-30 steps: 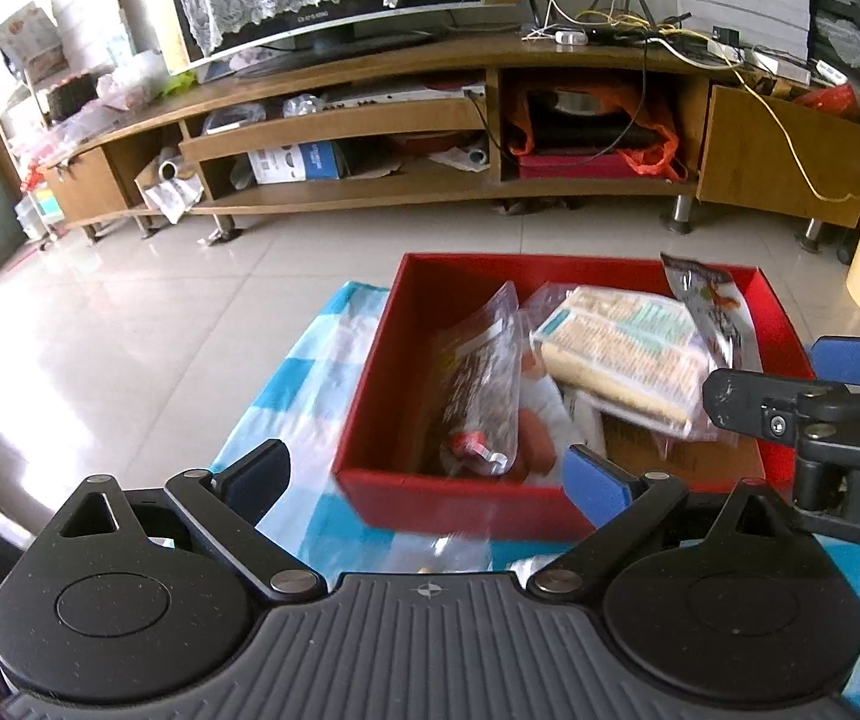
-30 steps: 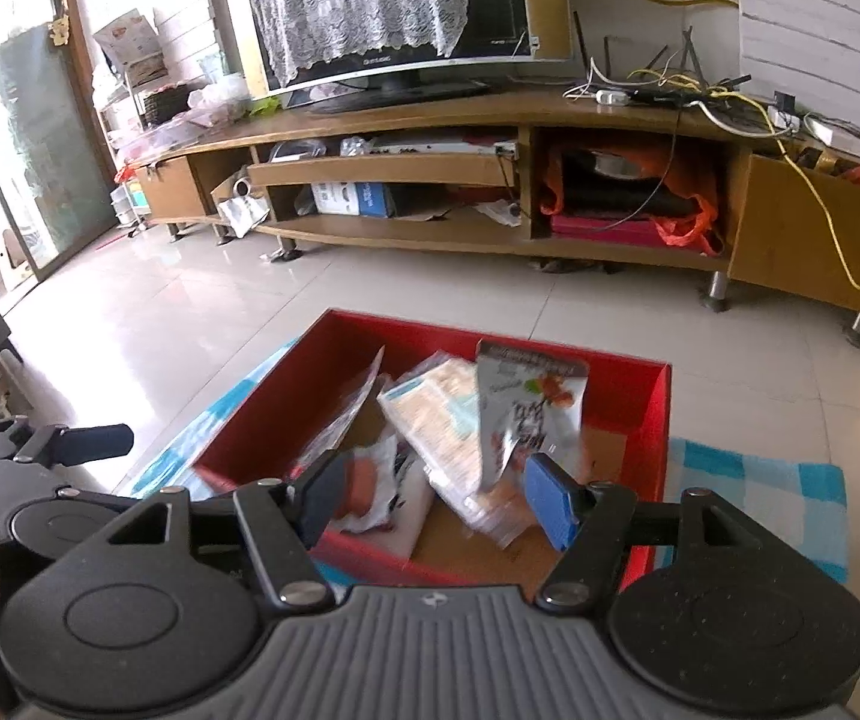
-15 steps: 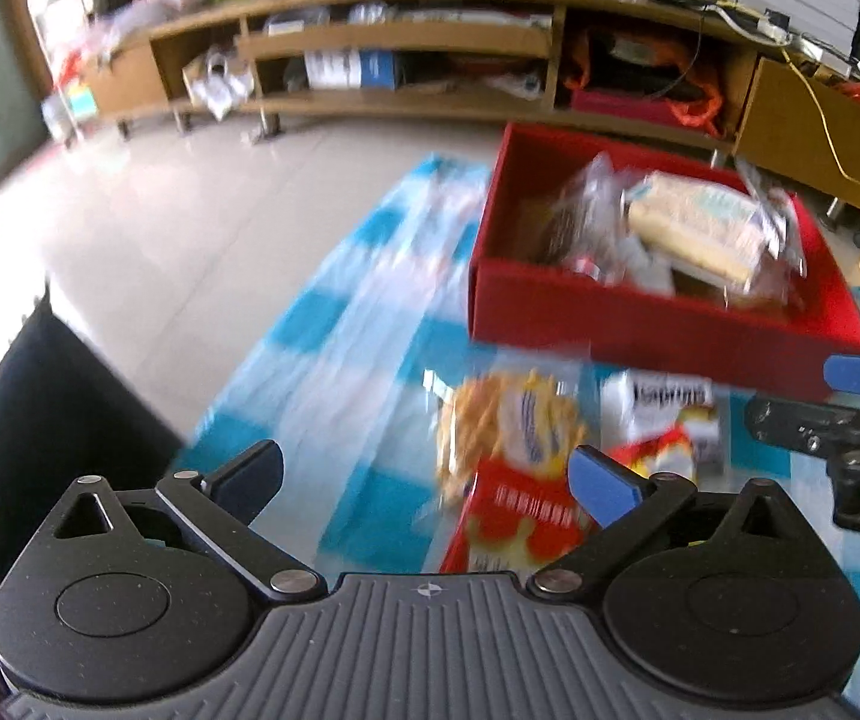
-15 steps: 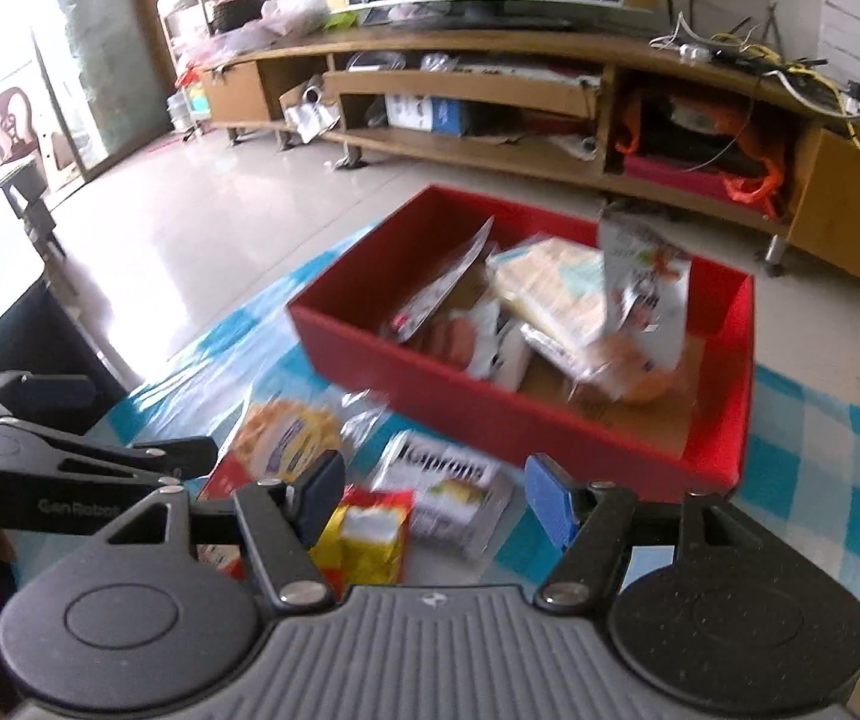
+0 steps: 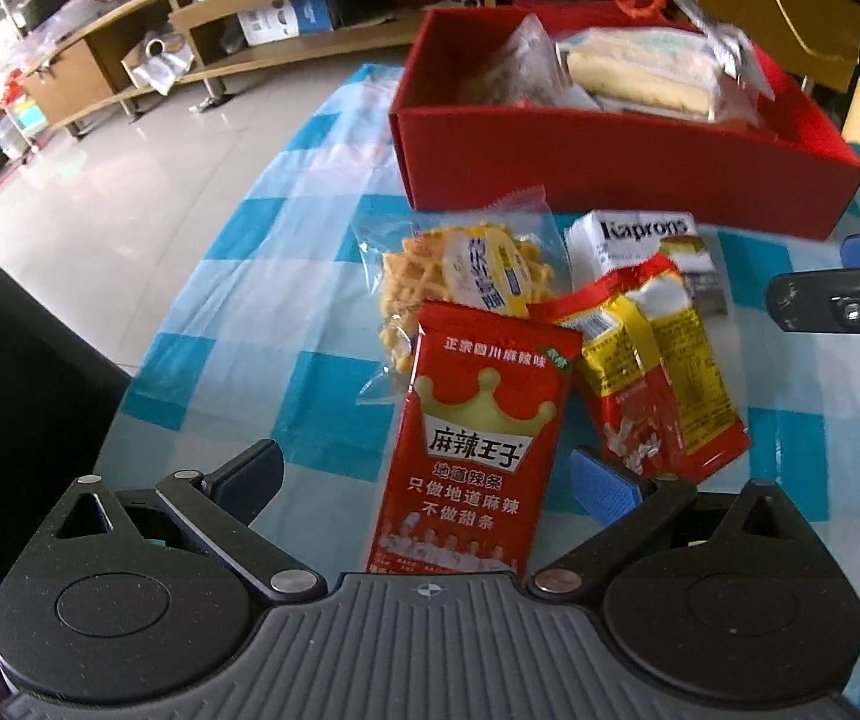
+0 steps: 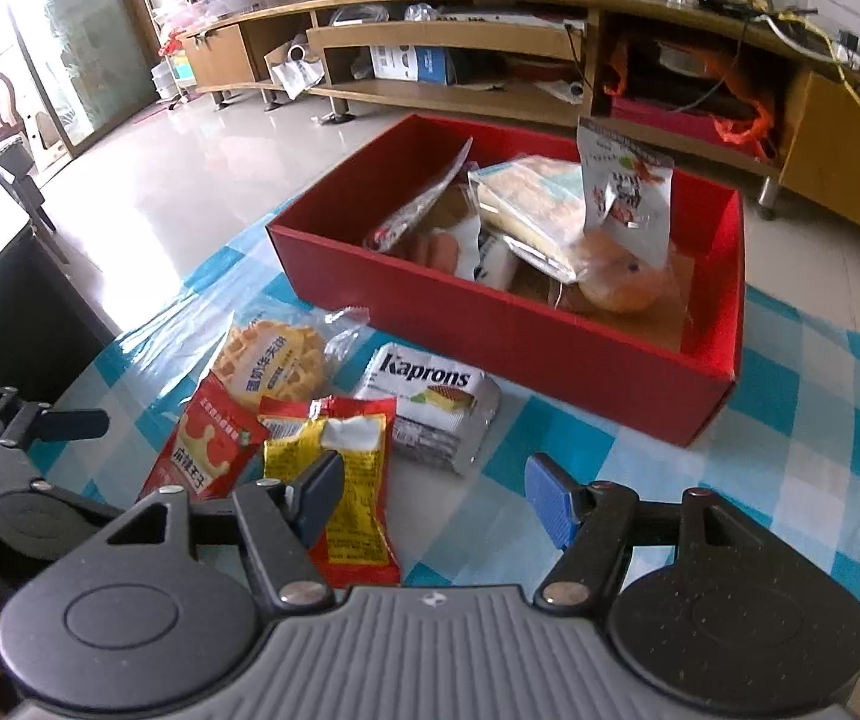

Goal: Organize snacks
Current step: 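Withdraw both tools from the red box toward remaining snacks, then close left tool on red spicy-strip packet while right grasps yellow snack bag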

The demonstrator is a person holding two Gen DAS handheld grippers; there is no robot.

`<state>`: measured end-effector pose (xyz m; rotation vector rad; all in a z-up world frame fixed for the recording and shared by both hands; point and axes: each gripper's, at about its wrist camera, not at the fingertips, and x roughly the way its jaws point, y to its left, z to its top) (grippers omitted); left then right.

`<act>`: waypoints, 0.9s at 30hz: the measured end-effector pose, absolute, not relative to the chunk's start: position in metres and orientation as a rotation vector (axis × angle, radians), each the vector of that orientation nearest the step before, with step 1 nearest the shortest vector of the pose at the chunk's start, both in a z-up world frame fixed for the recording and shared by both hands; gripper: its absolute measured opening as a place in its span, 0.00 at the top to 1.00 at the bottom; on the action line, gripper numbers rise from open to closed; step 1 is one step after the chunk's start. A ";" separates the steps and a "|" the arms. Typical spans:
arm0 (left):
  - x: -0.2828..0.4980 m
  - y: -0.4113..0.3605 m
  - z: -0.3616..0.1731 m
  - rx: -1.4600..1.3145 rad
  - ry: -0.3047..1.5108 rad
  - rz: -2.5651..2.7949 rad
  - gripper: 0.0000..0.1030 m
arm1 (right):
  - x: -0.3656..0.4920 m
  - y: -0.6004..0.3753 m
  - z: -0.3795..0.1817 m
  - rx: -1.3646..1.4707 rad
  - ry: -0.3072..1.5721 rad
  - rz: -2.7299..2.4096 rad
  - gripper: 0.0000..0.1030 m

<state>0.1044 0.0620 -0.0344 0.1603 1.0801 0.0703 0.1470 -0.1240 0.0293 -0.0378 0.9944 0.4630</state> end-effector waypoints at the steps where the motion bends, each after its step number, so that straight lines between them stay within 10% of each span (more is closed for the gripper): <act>1: 0.106 0.063 -0.039 0.156 1.096 0.072 0.01 | 0.148 -0.125 0.028 -0.026 1.006 0.470 0.35; 11: 0.107 0.085 -0.042 -0.014 1.171 0.044 0.39 | 0.150 -0.104 0.013 -0.047 1.057 0.515 0.35; 27: 0.102 0.107 -0.035 -0.070 1.158 0.057 0.41 | 0.157 -0.054 -0.023 -0.103 1.123 0.540 0.33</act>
